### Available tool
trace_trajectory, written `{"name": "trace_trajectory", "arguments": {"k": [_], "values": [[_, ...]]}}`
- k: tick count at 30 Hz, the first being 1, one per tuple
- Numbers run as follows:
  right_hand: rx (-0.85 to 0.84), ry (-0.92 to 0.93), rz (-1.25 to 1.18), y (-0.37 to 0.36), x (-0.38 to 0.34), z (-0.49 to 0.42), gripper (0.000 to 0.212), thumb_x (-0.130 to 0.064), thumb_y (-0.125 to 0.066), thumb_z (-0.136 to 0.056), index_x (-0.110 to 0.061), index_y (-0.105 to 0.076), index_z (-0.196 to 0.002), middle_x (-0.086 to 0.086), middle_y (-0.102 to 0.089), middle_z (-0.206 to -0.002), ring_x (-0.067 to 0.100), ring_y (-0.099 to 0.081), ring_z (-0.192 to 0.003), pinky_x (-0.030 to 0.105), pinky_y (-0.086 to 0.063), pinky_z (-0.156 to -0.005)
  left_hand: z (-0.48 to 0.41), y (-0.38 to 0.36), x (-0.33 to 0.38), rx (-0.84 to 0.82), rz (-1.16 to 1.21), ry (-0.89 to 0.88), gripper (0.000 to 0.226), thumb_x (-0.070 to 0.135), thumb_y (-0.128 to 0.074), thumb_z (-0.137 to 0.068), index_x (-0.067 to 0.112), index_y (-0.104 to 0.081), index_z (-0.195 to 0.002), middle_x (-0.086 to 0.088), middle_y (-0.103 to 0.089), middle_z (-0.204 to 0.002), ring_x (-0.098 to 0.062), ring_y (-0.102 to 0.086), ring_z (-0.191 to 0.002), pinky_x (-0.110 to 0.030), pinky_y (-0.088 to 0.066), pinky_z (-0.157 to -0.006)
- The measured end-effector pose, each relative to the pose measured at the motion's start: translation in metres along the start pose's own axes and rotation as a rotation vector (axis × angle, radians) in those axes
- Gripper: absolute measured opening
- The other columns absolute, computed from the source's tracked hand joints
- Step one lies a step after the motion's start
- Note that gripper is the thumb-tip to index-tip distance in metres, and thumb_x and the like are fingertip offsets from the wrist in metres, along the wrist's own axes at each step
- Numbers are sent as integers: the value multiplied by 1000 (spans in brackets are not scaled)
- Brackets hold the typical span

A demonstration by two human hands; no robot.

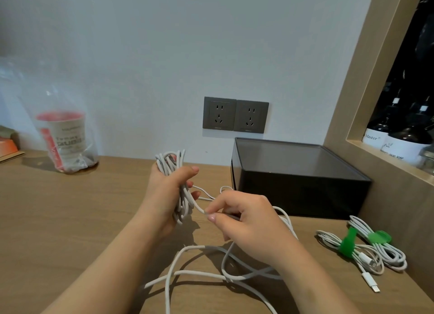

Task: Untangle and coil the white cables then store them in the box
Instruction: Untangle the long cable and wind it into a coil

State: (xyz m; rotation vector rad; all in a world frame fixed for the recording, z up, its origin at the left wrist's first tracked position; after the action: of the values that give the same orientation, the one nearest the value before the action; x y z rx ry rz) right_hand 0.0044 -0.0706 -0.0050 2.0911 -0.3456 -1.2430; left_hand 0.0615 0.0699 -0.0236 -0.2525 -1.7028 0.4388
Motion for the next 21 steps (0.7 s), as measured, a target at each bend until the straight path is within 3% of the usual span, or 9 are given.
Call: {"name": "trace_trajectory", "arguments": {"k": [7, 14, 17, 19, 21], "values": [[-12, -6, -1, -2, 1, 0, 24, -24, -58, -89, -45, -57, -78, -2, -67, -75, 5, -63, -68, 19, -53, -67, 5, -5, 4, 21, -2, -34, 14, -2, -56, -89, 10, -49, -91, -8, -52, -74, -14, -58, -60, -26, -54, -46], [-36, -16, -73, 0, 4, 0, 14, -22, -61, -88, -31, -70, -94, -9, -65, -65, 5, -65, -65, 18, -53, -69, 7, -6, 4, 45, 41, -1, 5, 10, -55, -93, 7, -51, -93, -3, -54, -65, -9, -57, -44, -26, -51, -40], [-72, -21, -79, 2, 5, -1, 21, -24, -58, -90, -40, -68, -99, -7, -66, -64, 3, -63, -65, 15, -52, -69, 4, -3, 1, 68, 200, 110, 17, 16, -55, -92, 8, -49, -78, 0, -48, -53, -7, -46, -36, -19, -43, -36], [-98, -58, -54, 5, 10, -1, 23, -27, -55, -92, -49, -63, -93, -10, -64, -63, 1, -61, -64, 14, -51, -67, 2, -4, 0, 32, 348, 184, 23, 26, -61, -85, 12, -45, -74, 2, -44, -52, -5, -39, -33, -16, -37, -33], [-93, -133, 21, 9, 19, -2, 18, -38, -53, -91, -46, -63, -78, -10, -61, -61, 2, -58, -63, 18, -52, -67, 5, -8, 1, -39, 443, 282, 31, 40, -64, -69, 15, -45, -70, 4, -41, -47, -4, -35, -32, -14, -34, -32]]}}
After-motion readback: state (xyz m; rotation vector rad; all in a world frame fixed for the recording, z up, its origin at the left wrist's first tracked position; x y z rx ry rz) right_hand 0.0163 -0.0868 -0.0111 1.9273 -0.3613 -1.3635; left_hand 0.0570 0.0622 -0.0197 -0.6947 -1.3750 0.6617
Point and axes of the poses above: each hand's wrist, its own z-axis away from the middle knuckle, its own y-axis out of the back of the hand, x = y × z, the point moved 5 cm from there along -z, towards the middle knuckle
